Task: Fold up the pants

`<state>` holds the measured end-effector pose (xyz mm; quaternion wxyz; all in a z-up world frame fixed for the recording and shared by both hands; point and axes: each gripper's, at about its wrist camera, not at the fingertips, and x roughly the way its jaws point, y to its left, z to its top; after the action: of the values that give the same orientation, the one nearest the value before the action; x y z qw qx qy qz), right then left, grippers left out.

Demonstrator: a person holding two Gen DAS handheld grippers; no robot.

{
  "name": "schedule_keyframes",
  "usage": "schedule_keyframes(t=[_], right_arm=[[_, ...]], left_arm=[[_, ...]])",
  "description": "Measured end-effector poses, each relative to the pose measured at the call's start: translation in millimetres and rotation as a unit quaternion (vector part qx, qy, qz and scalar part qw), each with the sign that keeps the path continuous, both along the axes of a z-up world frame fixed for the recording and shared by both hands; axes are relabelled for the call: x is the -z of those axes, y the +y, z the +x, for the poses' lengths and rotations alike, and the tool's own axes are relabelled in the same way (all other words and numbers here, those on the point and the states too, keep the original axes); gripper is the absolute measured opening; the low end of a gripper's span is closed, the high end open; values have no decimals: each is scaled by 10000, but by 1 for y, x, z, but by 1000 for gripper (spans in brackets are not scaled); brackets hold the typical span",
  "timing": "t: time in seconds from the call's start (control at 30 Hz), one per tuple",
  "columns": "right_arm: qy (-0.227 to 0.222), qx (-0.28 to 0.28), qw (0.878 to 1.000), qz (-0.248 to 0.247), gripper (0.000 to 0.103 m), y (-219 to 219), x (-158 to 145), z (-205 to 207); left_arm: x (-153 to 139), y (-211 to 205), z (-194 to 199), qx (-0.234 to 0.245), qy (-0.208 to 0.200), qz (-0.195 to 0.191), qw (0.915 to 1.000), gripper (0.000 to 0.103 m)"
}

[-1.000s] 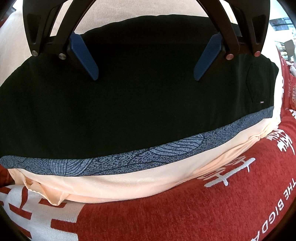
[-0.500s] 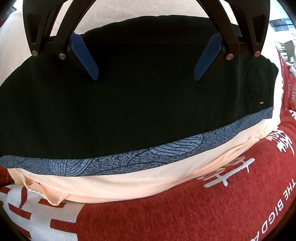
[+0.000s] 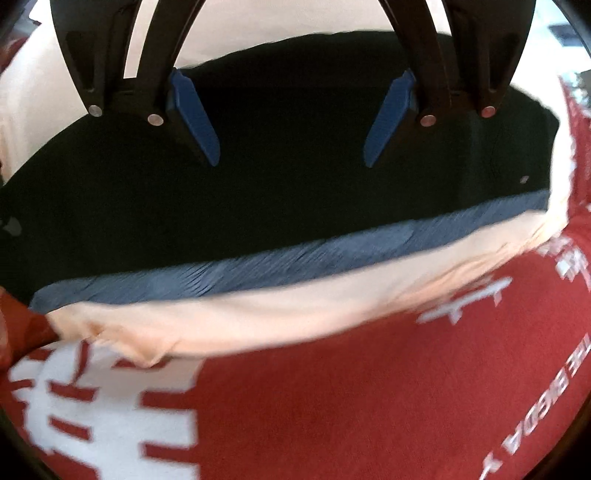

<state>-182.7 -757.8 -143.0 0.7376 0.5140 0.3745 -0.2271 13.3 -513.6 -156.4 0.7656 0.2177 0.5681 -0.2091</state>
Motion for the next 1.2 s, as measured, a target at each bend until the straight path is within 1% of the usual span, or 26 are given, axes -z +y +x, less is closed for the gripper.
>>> schedule_keyframes(t=[0.07,0.1,0.13,0.17,0.2,0.23,0.3,0.33,0.4,0.47,0.57,0.7,0.73,0.77,0.8,0.83,0.9,0.97,1.0,1.03,1.07,1.1,1.13,1.17,1.2], right_arm=[[-5,-211,9995,-232,15,7,-15,6],[16,-330,9987,-399,15,12,-23,11],[36,-429,9976,-537,15,16,-29,15],[66,-596,9962,-631,15,22,-33,21],[112,-744,9941,-787,15,28,-38,28],[196,-910,9902,-1038,15,36,-45,35],[262,-1080,9855,-1284,15,44,-55,41],[340,-1165,9822,-1432,15,49,-60,46],[445,-1334,9750,-1719,15,61,-72,54],[552,-1570,9645,-2049,15,80,-84,63],[733,-2014,9422,-2575,15,119,-99,80],[940,-2573,9094,-3129,15,181,-103,109],[987,-2724,9003,-3250,15,198,-101,118],[1048,-2902,8890,-3383,15,217,-97,128],[1144,-3149,8734,-3536,15,242,-89,141],[1196,-3298,8643,-3604,15,258,-82,146],[1381,-3697,8422,-3672,16,300,-57,164],[1772,-4116,8101,-3780,22,339,-23,179],[2105,-4365,7817,-3925,24,359,1,184],[2453,-4572,7506,-4091,24,377,20,186],[2716,-4678,7238,-4282,25,389,32,185],[2876,-4729,6995,-4520,28,401,38,182],[2804,-4734,6953,-4624,29,408,32,177],[2678,-4732,7024,-4593,37,410,23,172],[2508,-4727,7157,-4487,46,411,12,167]], left_arm=[[3,-19,-5,248,88,-226,9994,83],[10,-27,-8,348,198,-238,9989,83],[26,-38,-13,486,485,-193,9975,83],[37,-43,-16,510,640,-105,9966,83],[42,-44,-18,469,526,-91,9975,86],[41,-44,-19,468,391,-165,9980,86],[40,-42,-13,485,538,-194,9972,86],[39,-38,-6,474,750,-248,9957,86],[35,-26,5,368,952,-359,9941,86],[24,-5,15,189,868,-524,9947,86],[7,39,29,-19,688,-624,9957,86],[-6,109,51,-364,583,-508,9963,86],[-8,133,59,-495,556,-436,9963,86],[-6,153,52,-587,539,-389,9961,86],[-7,171,57,-695,520,-320,9957,86],[-7,190,63,-814,500,-238,9951,86],[-5,225,74,-1022,499,-81,9935,86],[0,259,83,-1224,523,50,9911,86],[2,271,86,-1290,547,103,9901,86],[6,287,90,-1379,597,186,9885,86],[10,291,91,-1427,628,232,9875,86],[13,302,93,-1481,663,278,9864,86],[14,308,93,-1504,675,294,9859,86],[13,317,96,-1511,675,287,9858,86],[11,323,99,-1503,670,280,9860,86]])
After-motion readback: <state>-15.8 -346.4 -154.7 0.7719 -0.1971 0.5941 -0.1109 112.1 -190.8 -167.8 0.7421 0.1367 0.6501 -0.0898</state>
